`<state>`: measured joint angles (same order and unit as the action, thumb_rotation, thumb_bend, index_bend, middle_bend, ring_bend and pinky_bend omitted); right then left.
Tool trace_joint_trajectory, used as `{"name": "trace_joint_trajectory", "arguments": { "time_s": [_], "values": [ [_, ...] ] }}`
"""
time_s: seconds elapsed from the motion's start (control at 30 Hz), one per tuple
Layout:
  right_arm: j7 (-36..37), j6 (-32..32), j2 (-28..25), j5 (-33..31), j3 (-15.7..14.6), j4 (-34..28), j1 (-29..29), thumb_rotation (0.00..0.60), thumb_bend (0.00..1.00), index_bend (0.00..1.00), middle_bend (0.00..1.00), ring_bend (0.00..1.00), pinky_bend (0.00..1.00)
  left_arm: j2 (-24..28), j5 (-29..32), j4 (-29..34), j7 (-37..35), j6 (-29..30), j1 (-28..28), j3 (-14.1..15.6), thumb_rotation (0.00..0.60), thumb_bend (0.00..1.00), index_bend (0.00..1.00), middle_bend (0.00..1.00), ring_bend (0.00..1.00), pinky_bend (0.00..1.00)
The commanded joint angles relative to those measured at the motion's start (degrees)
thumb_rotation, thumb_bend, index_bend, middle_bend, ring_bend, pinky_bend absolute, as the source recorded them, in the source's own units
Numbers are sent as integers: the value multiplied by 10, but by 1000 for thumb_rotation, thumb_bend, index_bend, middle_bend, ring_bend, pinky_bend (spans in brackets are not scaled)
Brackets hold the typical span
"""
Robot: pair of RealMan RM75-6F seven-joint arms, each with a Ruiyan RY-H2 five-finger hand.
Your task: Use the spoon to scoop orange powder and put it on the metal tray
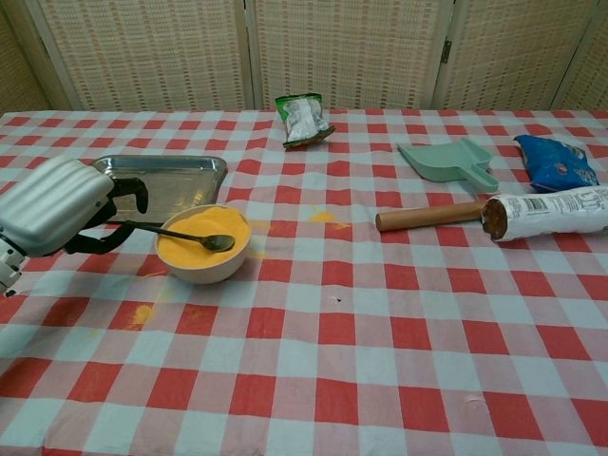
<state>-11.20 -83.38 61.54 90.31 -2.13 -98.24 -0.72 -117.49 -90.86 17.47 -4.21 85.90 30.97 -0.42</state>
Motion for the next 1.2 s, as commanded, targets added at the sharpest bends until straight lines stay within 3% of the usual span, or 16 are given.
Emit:
{"name": "trace_joint_trajectory", "arguments": {
  "time_s": [0.03,1.2],
  "values": [
    [0,0,0,0,0,0,0,600,91,0,0,0,0,0,0,0,-1,3,-2,0,600,429,457,1000,1000,1000],
    [-6,8,3,-1,-2,0,-3,600,94,0,0,0,0,-17,-2,-10,-48,25,-22,3,600,426,482,1000,1000,1000]
  ]
}}
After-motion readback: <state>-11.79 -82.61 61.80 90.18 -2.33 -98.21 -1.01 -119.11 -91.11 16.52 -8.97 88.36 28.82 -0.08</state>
